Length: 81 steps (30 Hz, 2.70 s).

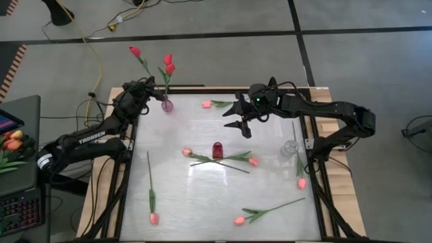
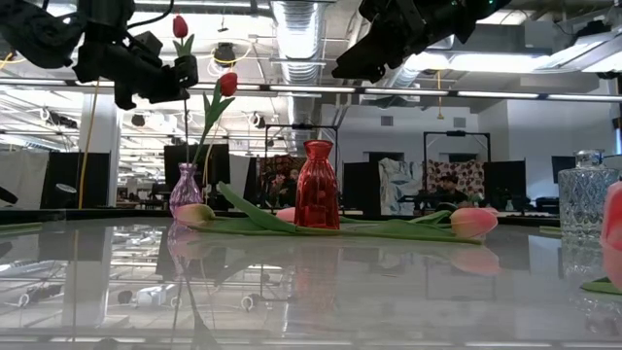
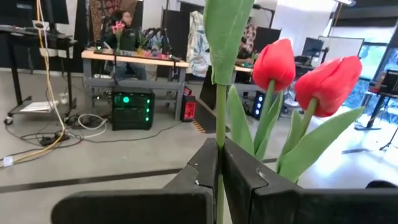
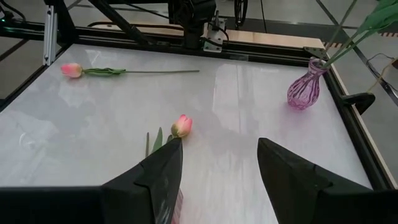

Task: Sort flowers into vase by color
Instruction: Put the red tulip into the violet vase, then put the top left pink-orange tulip into the red vase

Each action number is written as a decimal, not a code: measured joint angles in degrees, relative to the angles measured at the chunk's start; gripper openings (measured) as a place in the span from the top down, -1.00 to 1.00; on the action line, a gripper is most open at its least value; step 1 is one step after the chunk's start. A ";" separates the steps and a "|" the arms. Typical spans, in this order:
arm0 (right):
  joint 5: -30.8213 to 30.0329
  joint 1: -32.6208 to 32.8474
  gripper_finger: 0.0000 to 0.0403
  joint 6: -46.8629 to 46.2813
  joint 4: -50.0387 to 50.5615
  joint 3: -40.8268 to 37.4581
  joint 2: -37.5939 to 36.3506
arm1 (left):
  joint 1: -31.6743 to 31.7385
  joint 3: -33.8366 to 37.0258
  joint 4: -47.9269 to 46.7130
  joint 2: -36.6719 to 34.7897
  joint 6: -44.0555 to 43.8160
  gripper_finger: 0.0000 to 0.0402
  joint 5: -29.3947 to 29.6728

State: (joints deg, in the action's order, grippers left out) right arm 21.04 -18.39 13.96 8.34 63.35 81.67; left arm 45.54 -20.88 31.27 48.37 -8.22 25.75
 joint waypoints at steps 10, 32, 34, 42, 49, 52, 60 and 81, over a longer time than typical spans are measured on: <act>-0.05 0.00 -0.16 -0.02 0.02 0.00 0.00 | 0.06 0.00 -0.65 3.06 -0.81 1.00 0.24; -0.05 -0.02 -0.16 -0.48 0.44 0.00 0.00 | 0.10 -0.02 -4.38 7.14 -2.64 1.00 0.55; -0.05 -0.02 -0.16 -0.48 0.44 0.00 0.00 | 0.10 -0.02 -4.69 7.14 -3.01 1.00 0.55; -0.05 -0.02 -0.16 -0.48 0.44 0.00 0.00 | 0.10 -0.02 -4.95 7.14 -3.24 1.00 0.53; -0.05 -0.02 -0.16 -0.46 0.44 0.00 0.00 | 0.10 -0.02 -5.23 7.14 -3.57 1.00 0.53; -0.05 -0.02 -0.16 -0.46 0.44 0.00 0.00 | 0.08 -0.02 -5.74 7.14 -3.84 0.97 0.53; -0.05 -0.01 -0.16 -0.46 0.28 0.00 0.00 | 0.08 -0.02 -8.55 7.14 -4.95 0.84 0.01; -0.05 -0.02 -0.16 -0.57 0.22 0.00 0.00 | -1.93 -0.02 -23.73 -1.22 -4.53 0.37 -9.05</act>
State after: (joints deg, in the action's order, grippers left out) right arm 20.99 -18.41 13.39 8.56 63.35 81.67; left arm 43.61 -20.91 7.54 47.15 -12.75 16.70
